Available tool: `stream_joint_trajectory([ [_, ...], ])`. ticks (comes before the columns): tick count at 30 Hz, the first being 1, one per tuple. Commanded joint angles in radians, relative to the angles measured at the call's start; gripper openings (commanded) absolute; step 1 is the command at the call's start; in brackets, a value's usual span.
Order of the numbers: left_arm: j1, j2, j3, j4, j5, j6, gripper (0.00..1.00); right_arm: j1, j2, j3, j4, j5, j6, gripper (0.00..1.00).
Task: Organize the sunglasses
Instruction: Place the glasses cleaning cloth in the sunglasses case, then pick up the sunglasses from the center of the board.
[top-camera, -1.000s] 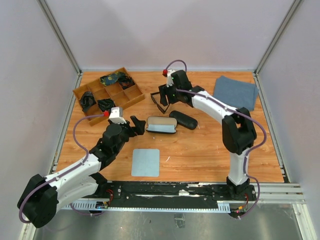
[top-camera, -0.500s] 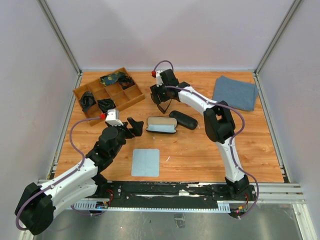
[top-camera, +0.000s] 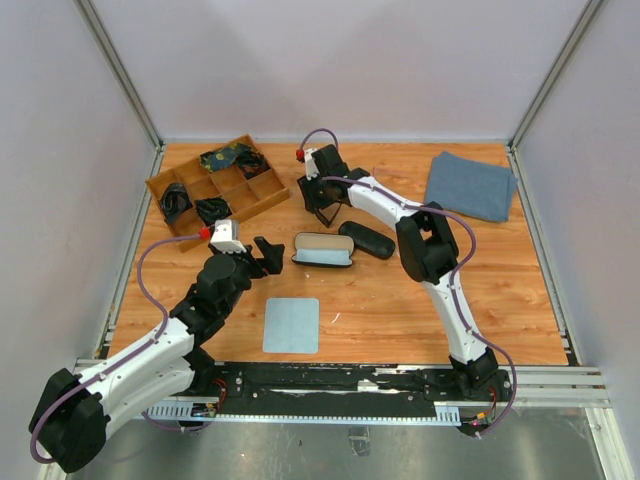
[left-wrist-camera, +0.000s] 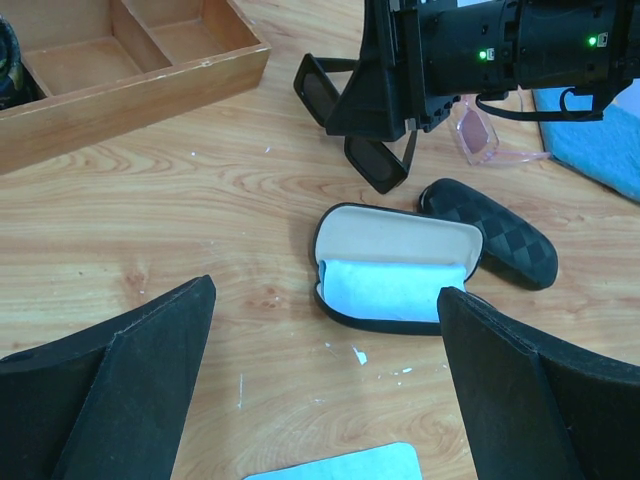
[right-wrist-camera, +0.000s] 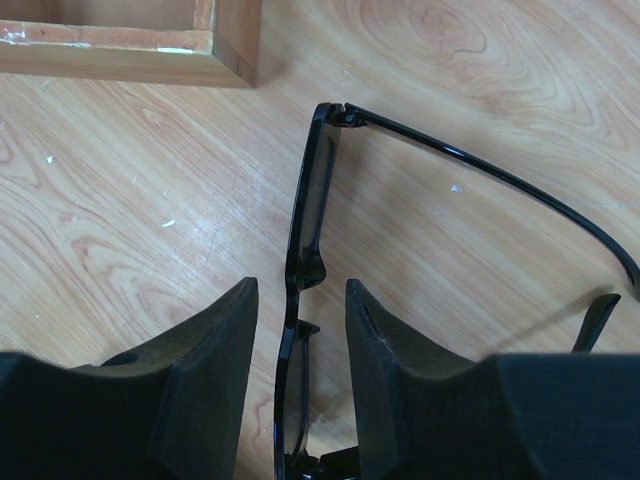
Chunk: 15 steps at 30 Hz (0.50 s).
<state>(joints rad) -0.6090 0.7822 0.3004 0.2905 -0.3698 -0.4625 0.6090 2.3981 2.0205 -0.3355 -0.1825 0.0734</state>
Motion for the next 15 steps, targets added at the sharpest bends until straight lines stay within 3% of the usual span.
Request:
stream_joint_trajectory([
  [1,0.008,-0.009,-0.001,0.015,-0.022,0.023,1.0,0.017,0.018,0.034,-0.011,0.019,-0.011,0.39],
  [15,0.008,0.002,-0.009,0.032,-0.028,0.034,1.0,0.033,0.024,0.031,-0.015,0.088,-0.036,0.24],
])
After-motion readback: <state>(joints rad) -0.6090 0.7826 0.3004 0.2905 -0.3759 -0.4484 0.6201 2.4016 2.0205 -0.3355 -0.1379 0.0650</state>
